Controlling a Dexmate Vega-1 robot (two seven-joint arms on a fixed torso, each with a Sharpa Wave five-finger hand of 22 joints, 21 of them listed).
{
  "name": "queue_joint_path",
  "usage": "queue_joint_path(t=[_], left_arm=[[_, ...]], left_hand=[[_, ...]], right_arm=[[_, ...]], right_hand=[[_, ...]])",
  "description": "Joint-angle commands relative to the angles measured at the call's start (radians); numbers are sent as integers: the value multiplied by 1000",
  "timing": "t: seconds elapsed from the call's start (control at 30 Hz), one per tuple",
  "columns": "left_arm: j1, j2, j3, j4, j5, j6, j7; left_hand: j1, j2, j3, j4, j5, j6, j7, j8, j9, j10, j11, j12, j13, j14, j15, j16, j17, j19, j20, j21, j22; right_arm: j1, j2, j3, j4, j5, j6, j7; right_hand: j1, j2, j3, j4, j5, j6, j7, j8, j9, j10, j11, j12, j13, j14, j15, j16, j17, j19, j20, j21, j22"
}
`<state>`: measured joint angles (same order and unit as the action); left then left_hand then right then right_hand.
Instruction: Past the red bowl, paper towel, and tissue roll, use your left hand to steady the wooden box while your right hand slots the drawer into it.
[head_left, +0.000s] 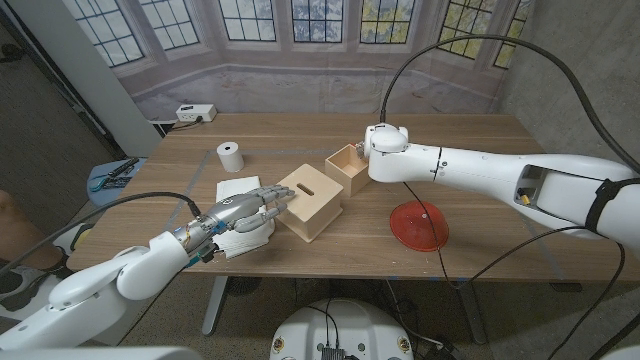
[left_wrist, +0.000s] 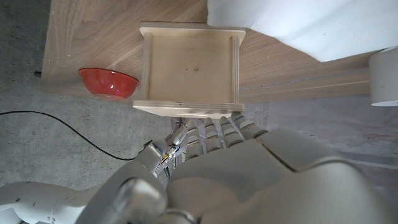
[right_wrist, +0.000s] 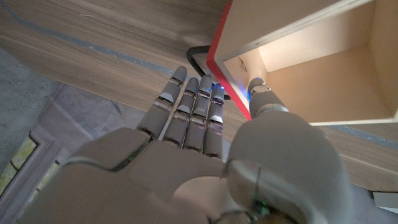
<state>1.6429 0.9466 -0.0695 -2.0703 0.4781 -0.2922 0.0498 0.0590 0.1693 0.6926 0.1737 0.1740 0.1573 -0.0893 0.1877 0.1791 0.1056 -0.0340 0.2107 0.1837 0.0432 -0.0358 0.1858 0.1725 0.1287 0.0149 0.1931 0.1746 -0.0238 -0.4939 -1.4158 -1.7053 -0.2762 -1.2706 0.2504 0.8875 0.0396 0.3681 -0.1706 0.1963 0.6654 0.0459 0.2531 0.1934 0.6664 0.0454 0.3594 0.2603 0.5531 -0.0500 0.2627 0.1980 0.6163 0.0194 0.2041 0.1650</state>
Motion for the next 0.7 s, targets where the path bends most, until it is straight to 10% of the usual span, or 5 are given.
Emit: queue_joint_path(t=[0.03,0.47,0.7], left_arm=[[-7,-2,14,-10,0,20,-1],[-32,12,39,-6,-10,30,-5],[-38,17,47,-7,-11,34,-2]], left_hand=[[-14,-1,7,0,2,6,-2,-2,2,10,0,1,3,6,3,-2,2,14,0,7,2],[-19,-3,12,-3,2,9,-7,-1,3,22,-3,3,3,11,3,-3,2,14,0,6,2],[-20,-3,16,-4,2,11,-6,-1,3,25,-3,2,4,12,4,-3,2,15,2,6,1]], right_arm=[[-20,17,-24,38,-37,19,-43],[-53,11,-18,44,-64,40,-95],[-68,-1,-8,32,-73,59,-119]], right_hand=[[30,3,-9,0,3,47,-5,7,6,42,-12,28,15,46,-23,18,7,26,-8,5,5],[95,14,-26,1,4,148,-35,13,9,140,-40,98,49,138,-76,56,24,68,-28,8,7],[130,24,-44,4,-1,233,-64,23,11,214,-102,149,72,209,-114,94,41,94,-52,10,8]])
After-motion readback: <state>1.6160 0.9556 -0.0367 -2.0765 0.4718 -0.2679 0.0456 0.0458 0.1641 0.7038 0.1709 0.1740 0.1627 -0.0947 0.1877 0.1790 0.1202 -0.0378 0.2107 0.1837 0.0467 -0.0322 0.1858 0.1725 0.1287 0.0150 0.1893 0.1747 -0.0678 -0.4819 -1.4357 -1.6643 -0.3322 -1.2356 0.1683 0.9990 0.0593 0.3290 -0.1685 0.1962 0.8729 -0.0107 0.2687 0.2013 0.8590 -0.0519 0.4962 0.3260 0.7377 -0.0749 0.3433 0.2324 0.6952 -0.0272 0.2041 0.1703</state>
